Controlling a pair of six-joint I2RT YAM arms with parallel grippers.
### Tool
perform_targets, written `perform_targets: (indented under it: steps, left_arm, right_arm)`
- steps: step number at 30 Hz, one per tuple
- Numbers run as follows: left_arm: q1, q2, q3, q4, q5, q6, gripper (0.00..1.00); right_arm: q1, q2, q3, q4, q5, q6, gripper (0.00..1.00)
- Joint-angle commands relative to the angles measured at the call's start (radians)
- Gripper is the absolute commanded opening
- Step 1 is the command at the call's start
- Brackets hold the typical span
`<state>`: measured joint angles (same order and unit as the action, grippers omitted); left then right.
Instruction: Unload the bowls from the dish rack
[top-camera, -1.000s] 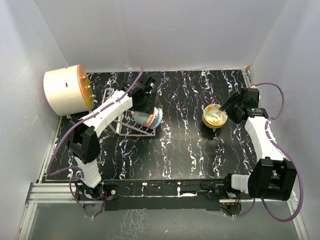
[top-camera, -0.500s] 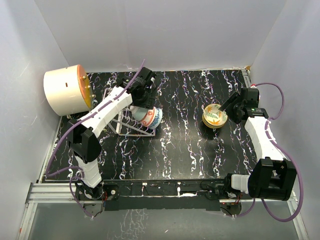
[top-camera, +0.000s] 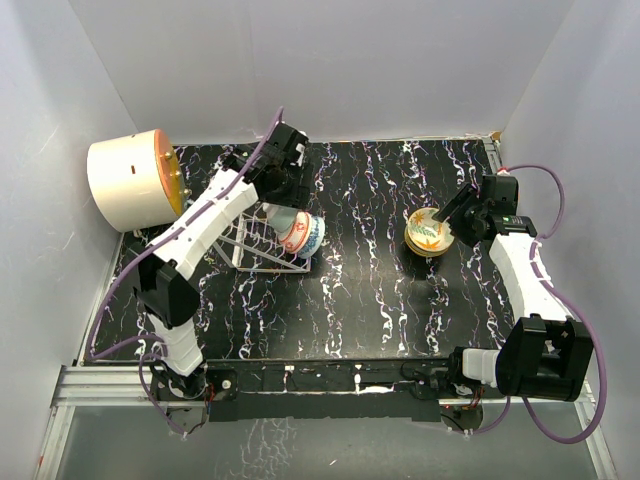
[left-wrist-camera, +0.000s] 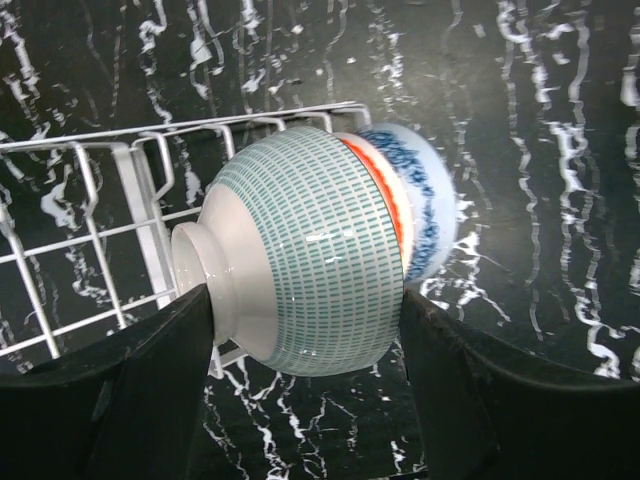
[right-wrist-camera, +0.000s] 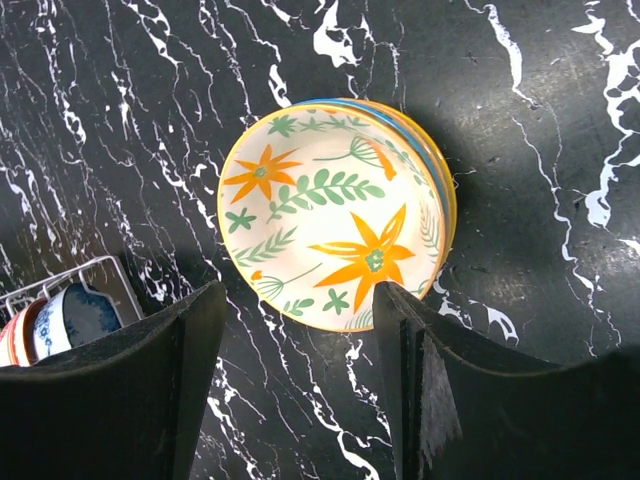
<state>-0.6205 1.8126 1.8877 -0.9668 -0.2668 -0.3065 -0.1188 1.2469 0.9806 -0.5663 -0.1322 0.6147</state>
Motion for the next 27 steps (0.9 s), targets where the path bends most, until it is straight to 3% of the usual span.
perform_targets:
  steps: [1, 14, 27]
  left_arm:
    - [0.001, -0.116, 0.053, 0.08, 0.12, 0.012, 0.31]
    - [0.001, -0.146, 0.082, 0.231, 0.342, -0.048, 0.31]
    - [0.003, -0.181, -0.068, 0.504, 0.63, -0.211, 0.31]
  right_arm:
    - [-0.002, -0.013, 0.047, 0.069, -0.048, -0.028, 0.63]
    - [-0.001, -0.021, 0.078, 0.097, -0.133, -0.071, 0.63]
    - [0.029, -0.02, 0.084, 0.235, -0.429, -0.155, 0.65]
